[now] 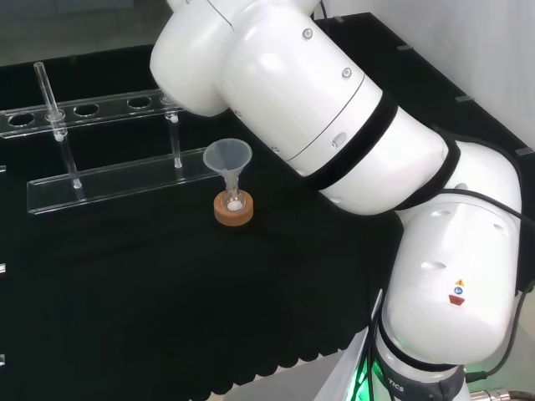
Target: Put the weighing funnel back on the table.
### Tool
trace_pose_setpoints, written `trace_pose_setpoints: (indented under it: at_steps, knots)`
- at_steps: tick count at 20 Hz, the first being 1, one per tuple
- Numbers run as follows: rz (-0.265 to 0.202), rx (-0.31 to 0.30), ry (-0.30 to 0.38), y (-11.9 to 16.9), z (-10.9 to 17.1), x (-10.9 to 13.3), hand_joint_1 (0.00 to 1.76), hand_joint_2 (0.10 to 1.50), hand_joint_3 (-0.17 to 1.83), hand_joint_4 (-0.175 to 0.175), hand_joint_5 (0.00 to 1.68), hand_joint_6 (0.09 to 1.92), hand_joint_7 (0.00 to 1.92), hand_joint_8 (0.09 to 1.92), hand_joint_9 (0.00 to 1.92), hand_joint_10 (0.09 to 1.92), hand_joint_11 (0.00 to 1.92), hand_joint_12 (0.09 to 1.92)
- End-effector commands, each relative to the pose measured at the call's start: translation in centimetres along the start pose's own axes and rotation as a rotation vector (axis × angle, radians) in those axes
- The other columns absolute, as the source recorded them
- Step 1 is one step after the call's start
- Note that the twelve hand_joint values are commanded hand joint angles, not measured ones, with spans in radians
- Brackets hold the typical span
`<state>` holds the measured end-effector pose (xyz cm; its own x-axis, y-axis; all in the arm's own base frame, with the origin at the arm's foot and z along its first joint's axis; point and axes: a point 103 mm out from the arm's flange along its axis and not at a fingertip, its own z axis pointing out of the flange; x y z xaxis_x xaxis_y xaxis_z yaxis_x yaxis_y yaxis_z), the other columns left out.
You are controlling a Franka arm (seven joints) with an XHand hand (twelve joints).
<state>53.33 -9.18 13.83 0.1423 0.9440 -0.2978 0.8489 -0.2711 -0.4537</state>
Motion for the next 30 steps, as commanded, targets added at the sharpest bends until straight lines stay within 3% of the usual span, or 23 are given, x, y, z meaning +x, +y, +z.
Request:
trace_pose_setpoints:
  at_steps: [1,17,30]
  knots:
    - [-0.004,-0.011,0.013,0.7,2.1,0.5,1.12,0.77,0.41,0.175,1.33,0.47,1.47,0.18,1.62,0.09,1.39,0.62]
    - [-0.007,-0.026,0.010,2.4,3.3,0.9,1.12,0.77,0.41,0.175,1.33,0.47,1.46,0.18,1.61,0.09,1.39,0.63]
    - [-0.018,-0.037,-0.013,3.6,3.6,2.9,1.12,0.77,0.40,0.175,1.33,0.47,1.45,0.18,1.60,0.09,1.37,0.63]
